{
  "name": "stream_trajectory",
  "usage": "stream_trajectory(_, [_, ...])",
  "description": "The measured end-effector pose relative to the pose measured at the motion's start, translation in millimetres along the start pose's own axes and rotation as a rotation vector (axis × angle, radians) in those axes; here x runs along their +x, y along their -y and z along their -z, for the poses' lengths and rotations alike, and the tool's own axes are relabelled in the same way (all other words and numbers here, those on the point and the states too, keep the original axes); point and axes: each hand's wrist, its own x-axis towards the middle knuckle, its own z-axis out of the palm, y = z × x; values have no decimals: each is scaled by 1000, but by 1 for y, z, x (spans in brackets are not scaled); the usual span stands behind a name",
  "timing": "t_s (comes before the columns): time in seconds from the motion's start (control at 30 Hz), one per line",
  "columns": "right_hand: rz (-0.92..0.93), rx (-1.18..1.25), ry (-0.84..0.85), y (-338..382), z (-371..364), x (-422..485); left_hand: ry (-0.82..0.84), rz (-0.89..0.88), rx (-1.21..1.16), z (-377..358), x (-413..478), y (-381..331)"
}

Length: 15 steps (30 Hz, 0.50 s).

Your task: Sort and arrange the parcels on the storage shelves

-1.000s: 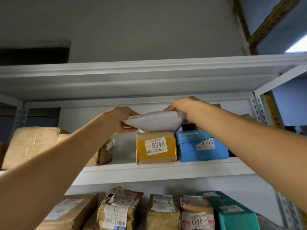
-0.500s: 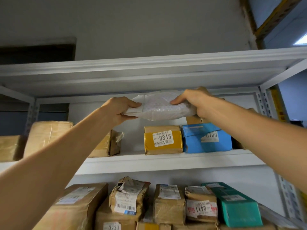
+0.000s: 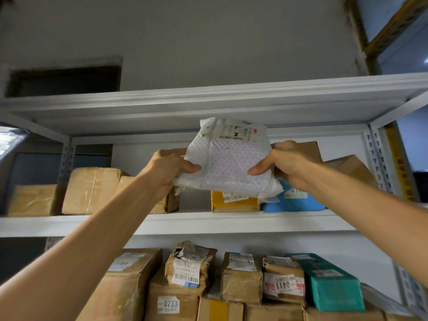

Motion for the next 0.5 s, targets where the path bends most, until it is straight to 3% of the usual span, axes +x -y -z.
stream_trajectory(0.23, [160, -23, 2, -27, 3, -19, 5, 63, -37, -1, -16, 20])
stream_trajectory(0.5, [335, -63, 9, -51, 5, -34, 9, -166, 85, -6, -38, 35])
